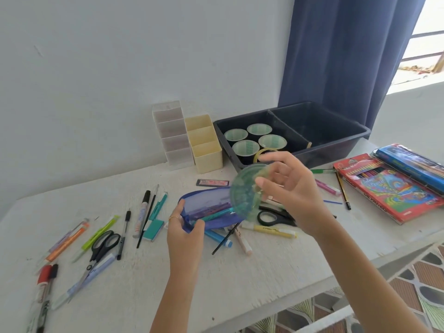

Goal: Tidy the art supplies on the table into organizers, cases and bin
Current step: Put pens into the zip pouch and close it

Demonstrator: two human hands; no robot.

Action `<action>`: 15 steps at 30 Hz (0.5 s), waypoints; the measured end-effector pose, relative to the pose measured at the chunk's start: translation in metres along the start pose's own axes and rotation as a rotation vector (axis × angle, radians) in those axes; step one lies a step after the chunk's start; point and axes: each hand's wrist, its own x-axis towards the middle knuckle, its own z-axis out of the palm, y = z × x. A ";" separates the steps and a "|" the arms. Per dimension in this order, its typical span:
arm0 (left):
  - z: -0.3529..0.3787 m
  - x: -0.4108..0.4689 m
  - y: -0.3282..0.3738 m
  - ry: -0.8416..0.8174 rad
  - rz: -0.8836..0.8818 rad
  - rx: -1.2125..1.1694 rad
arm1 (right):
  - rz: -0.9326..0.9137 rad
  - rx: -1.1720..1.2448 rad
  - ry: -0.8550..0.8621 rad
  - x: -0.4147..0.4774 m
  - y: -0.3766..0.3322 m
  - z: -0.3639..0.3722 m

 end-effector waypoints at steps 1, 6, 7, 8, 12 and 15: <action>0.002 -0.002 0.001 -0.009 -0.003 -0.004 | -0.029 -0.039 -0.026 0.002 -0.003 0.005; 0.004 -0.007 0.006 -0.018 -0.022 -0.033 | 0.033 -0.405 -0.249 0.012 0.024 0.029; 0.002 -0.007 0.007 -0.018 -0.024 -0.037 | 0.000 -0.593 -0.280 0.014 0.032 0.032; 0.001 -0.006 0.008 -0.015 -0.030 -0.046 | -0.042 -0.803 -0.307 0.016 0.040 0.034; -0.010 0.003 0.008 0.004 -0.062 -0.068 | -0.059 -0.911 -0.318 0.019 0.056 0.045; -0.019 0.015 0.010 0.030 -0.062 -0.066 | -0.057 -0.728 -0.210 0.028 0.053 0.051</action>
